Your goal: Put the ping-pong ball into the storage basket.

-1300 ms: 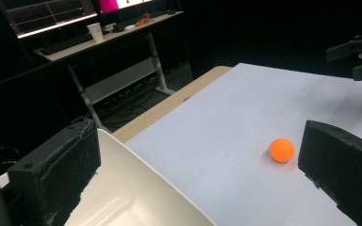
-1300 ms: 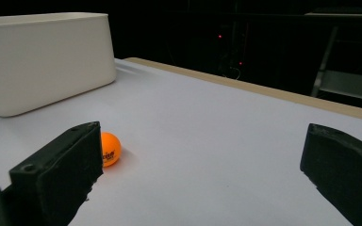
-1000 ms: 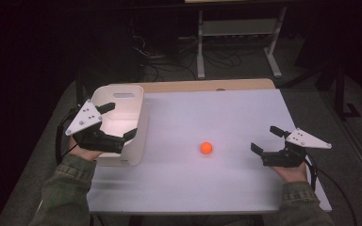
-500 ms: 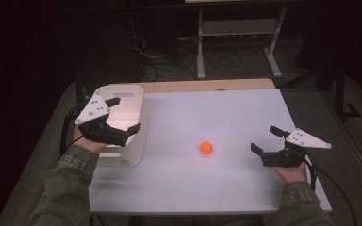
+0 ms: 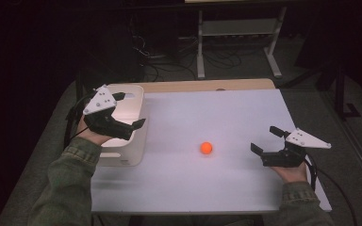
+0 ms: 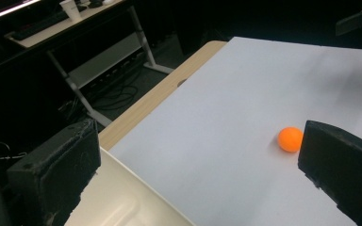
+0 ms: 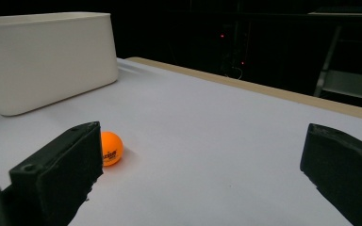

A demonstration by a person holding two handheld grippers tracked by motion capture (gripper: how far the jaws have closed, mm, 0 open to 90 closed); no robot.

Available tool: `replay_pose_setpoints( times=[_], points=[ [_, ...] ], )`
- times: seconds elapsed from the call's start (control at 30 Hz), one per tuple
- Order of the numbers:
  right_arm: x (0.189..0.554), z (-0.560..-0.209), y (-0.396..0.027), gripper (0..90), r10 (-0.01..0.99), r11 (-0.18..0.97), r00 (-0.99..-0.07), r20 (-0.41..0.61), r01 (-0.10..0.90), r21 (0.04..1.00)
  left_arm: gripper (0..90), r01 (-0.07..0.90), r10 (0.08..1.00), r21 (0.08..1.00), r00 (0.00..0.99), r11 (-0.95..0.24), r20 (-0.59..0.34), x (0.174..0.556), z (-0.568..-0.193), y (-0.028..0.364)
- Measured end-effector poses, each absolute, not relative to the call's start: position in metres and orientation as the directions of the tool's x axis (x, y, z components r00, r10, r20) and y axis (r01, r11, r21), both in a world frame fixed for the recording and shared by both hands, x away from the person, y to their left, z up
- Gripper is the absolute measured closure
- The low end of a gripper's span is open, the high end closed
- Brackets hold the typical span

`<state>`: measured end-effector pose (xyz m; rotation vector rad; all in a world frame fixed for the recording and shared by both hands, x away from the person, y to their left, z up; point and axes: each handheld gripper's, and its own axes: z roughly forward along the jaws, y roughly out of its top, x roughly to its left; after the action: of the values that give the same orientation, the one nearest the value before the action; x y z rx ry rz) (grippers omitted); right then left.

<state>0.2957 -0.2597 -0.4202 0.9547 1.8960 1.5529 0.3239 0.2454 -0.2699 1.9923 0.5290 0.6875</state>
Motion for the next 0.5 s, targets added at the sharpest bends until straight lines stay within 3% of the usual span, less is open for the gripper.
replay_pose_setpoints(
  times=[0.5],
  points=[
    [0.296,-0.42,-0.26,0.0,0.778,0.102,-0.627,0.045,0.196,0.975,0.0,0.091,0.563,0.842,0.781,-0.532,0.271,0.337,-0.264,0.226]
  ],
)
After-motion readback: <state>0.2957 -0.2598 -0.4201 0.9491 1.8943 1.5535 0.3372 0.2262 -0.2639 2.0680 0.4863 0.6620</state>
